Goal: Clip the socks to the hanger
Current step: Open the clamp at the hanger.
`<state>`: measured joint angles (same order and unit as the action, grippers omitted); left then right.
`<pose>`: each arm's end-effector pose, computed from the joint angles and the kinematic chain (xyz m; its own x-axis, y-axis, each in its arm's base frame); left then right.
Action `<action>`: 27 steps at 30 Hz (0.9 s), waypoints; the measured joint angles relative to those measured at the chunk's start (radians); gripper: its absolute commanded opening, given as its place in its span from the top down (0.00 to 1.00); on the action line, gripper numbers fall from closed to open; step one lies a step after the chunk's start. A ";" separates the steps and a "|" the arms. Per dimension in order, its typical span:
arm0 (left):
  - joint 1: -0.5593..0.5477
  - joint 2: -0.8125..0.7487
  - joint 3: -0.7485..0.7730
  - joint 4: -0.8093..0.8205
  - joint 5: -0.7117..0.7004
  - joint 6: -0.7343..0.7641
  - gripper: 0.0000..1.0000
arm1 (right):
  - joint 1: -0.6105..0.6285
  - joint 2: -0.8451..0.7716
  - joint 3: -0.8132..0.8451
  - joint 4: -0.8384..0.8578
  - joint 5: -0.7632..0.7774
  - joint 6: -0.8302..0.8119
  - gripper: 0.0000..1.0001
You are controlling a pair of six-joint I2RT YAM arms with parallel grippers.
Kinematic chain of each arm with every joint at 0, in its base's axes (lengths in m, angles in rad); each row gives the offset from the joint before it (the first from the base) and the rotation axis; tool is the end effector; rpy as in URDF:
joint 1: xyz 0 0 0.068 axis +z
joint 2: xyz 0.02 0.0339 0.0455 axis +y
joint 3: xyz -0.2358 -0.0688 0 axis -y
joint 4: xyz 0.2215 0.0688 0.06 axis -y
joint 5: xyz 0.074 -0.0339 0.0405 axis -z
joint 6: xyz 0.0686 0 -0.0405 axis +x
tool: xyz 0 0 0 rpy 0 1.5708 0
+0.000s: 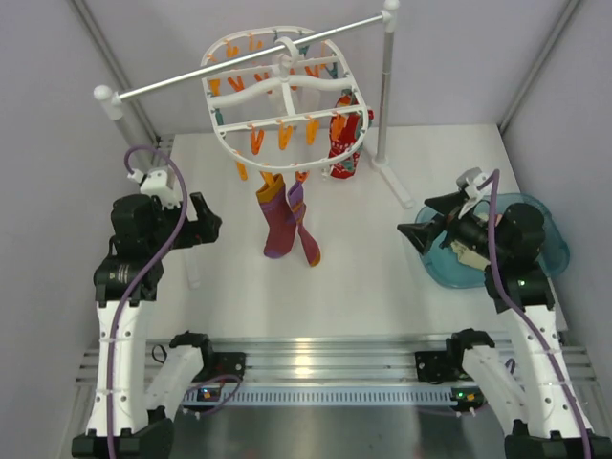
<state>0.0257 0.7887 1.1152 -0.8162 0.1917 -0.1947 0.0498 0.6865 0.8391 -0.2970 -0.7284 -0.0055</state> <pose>0.1694 -0.0087 0.3422 -0.4890 -0.2026 -0.8485 0.0492 0.9647 -0.2587 0.1688 0.0541 0.3379 -0.1399 -0.0111 -0.9901 -0.6959 0.7125 0.0903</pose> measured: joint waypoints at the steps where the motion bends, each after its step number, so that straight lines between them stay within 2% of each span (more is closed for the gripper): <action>1: 0.000 0.004 0.005 0.000 -0.003 -0.001 0.02 | 0.000 -0.008 -0.027 0.036 -0.006 0.011 0.03; 5: 0.000 0.009 0.030 0.013 0.026 -0.001 0.02 | 0.015 -0.037 -0.178 0.257 -0.040 0.100 0.11; 8: 0.000 -0.023 0.031 0.063 0.109 -0.002 0.03 | 0.077 -0.018 -0.245 0.394 -0.031 0.131 0.17; 15: 0.000 -0.204 -0.090 0.362 0.384 -0.068 0.06 | 0.366 0.166 -0.243 0.667 0.078 0.085 0.35; 17: 0.000 -0.232 -0.108 0.416 0.437 -0.086 0.07 | 0.413 0.224 -0.241 0.742 0.112 0.076 0.37; 27: 0.000 -0.230 -0.108 0.457 0.577 -0.092 0.08 | 0.538 0.497 -0.189 1.057 0.272 0.052 0.43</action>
<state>0.0257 0.5587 1.0077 -0.3592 0.7685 -0.2871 0.5877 1.1835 0.6498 0.7605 -0.4568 0.0463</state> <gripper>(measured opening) 0.918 0.587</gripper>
